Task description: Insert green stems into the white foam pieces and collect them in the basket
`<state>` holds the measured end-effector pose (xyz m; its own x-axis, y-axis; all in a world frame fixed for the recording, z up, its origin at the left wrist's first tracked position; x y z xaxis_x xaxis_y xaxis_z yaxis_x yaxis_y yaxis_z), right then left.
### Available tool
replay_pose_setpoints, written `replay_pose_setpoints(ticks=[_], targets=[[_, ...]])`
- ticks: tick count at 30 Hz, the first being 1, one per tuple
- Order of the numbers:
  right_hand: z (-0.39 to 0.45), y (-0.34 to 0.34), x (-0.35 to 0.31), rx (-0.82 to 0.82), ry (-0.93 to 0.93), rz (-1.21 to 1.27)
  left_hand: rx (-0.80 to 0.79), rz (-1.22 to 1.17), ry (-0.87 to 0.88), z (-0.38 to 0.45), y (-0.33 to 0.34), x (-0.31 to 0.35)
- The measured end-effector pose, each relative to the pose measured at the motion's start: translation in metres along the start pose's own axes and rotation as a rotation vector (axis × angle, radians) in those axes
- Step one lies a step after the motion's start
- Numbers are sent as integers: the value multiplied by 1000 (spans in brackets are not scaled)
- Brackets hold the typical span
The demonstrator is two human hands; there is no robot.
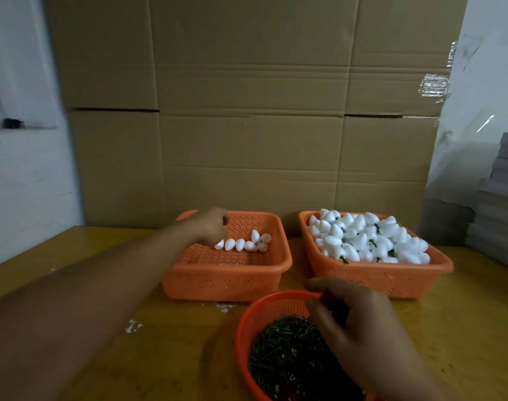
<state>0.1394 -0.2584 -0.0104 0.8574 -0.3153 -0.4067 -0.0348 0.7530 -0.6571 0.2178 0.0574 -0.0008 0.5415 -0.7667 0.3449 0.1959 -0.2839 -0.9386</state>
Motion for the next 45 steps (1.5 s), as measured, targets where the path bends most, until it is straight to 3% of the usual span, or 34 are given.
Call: replay_pose_setpoints(ticks=[3,11,15,20,25,28,32,42,45], targets=[[-1,1,0,-21,6,-17,-119,278,2,20,15,0],[0,-2,1,-34,38,-33,-277,568,-5,35,44,2],[0,-2,0,-42,31,-40,-285,557,19,36,50,3],[-1,-1,-3,-48,26,-59,-163,483,61,42,51,6],[-2,-1,-3,-65,21,-47,-266,547,73,32,50,6],[-1,-6,-6,-39,8,-42,-399,431,32,21,51,4],[-1,-7,-8,-37,4,-48,-440,87,45,3,39,9],[-2,1,-5,-96,-8,-67,-189,-409,287,-63,-5,20],[-3,5,-4,-124,-6,-75,-185,-543,355,-93,-10,24]])
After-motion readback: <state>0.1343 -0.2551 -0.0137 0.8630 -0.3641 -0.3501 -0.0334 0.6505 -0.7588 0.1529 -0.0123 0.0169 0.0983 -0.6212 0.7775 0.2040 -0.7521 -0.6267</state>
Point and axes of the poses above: each hand's wrist, its own z-axis towards the middle knuckle, its own y-axis out of the palm, x = y × z, the point moved 8 cm from there along z, towards the middle knuckle, and after that the axes turned 13 degrees about -y, right-handed, at the moved point
